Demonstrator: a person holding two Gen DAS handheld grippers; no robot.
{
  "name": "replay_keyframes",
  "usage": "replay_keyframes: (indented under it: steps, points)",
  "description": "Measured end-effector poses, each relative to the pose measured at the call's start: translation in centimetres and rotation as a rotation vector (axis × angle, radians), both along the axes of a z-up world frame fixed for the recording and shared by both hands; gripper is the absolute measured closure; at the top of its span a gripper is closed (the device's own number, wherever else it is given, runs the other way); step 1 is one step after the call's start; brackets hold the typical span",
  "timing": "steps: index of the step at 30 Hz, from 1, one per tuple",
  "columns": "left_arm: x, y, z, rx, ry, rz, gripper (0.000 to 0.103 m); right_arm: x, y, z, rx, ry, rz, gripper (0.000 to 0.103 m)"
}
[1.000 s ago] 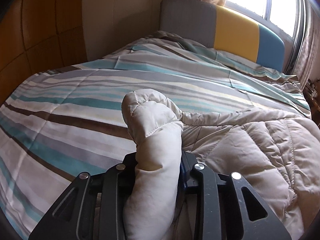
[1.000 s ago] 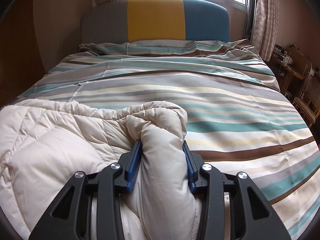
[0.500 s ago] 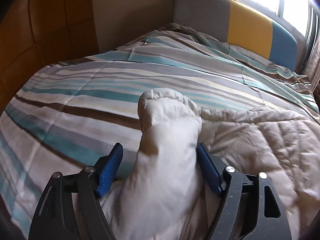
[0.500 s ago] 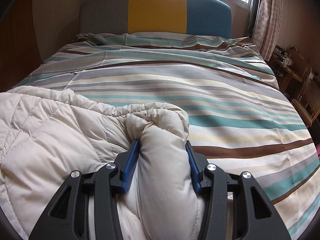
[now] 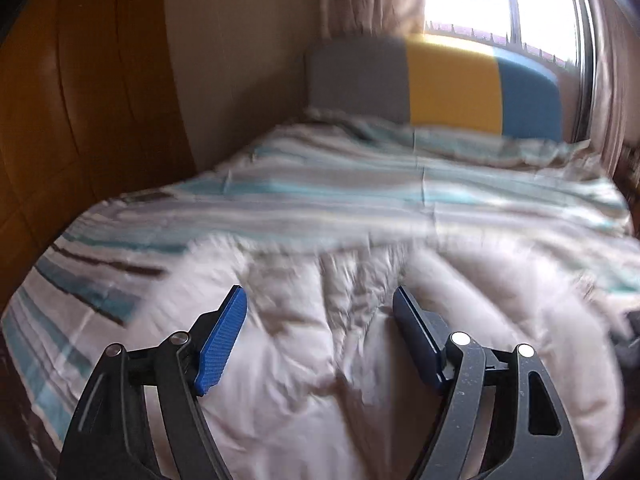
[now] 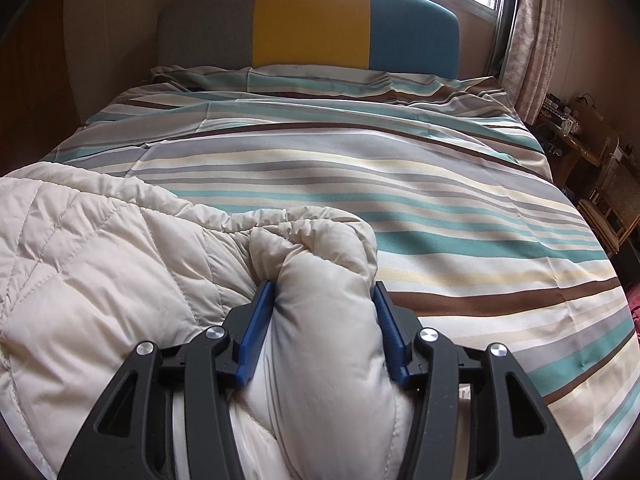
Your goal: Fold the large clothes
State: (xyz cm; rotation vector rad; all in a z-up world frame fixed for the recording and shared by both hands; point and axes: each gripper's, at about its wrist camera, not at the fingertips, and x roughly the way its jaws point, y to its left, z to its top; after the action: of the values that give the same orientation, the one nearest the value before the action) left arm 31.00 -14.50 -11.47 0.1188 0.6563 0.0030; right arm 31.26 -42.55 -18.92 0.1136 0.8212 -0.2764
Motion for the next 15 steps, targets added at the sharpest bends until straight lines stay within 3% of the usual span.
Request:
replay_keyframes:
  steps: [3,8,15]
  points:
    - [0.4,-0.2,-2.8,0.014,0.001,0.005,0.027,-0.1,0.1,0.0,-0.005,-0.005,0.002,0.052]
    - [1.8,0.1,-5.0,-0.009,0.032,0.003,0.023,-0.1,0.0,-0.1,0.003,-0.006,-0.001,0.051]
    - [2.3,-0.4,-5.6,-0.003,0.061,0.0,0.023,-0.5,-0.2,1.1,0.006,-0.024,-0.006,0.043]
